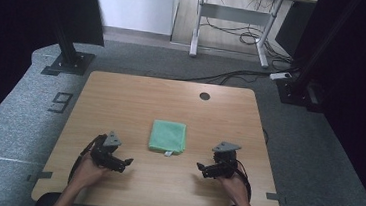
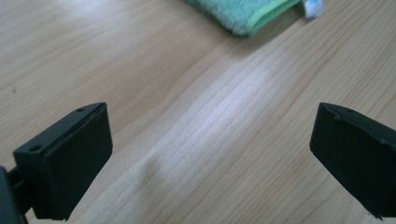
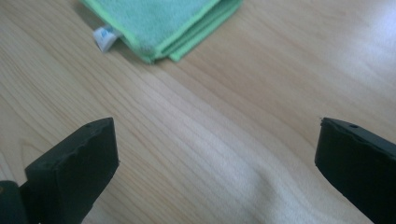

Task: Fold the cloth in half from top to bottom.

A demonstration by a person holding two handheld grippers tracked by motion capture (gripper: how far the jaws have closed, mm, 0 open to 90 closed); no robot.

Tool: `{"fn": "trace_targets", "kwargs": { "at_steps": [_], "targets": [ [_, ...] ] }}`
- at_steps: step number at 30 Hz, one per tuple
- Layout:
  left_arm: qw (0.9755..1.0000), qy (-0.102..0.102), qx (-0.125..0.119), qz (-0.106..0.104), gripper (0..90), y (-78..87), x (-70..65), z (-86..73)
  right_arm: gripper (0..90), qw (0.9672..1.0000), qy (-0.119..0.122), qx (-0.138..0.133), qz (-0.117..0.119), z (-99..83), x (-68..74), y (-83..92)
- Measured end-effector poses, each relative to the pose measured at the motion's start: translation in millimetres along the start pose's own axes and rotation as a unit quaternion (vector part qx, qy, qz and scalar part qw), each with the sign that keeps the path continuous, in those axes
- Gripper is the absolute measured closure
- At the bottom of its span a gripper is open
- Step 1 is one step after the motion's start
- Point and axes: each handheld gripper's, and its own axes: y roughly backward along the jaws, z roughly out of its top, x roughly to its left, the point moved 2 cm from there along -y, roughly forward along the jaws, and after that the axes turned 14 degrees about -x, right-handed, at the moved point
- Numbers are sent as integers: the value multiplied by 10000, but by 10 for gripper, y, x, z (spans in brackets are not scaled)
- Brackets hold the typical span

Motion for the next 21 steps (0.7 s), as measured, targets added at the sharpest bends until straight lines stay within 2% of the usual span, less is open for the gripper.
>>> {"fn": "trace_targets", "kwargs": {
  "at_steps": [6,14,21],
  "targets": [
    [10000,70,25,-10,0,-18,24,-125,0,9999,-53,138,-37,-127,-24,-43],
    [9998,109,147,-14,0,-94,38,-248,0,9993,51,358,-59,-271,-10,-133],
    [9997,172,180,-35,0,-121,19,-248,0,9998,-62,148,-78,-307,-6,-149]
  ]
}}
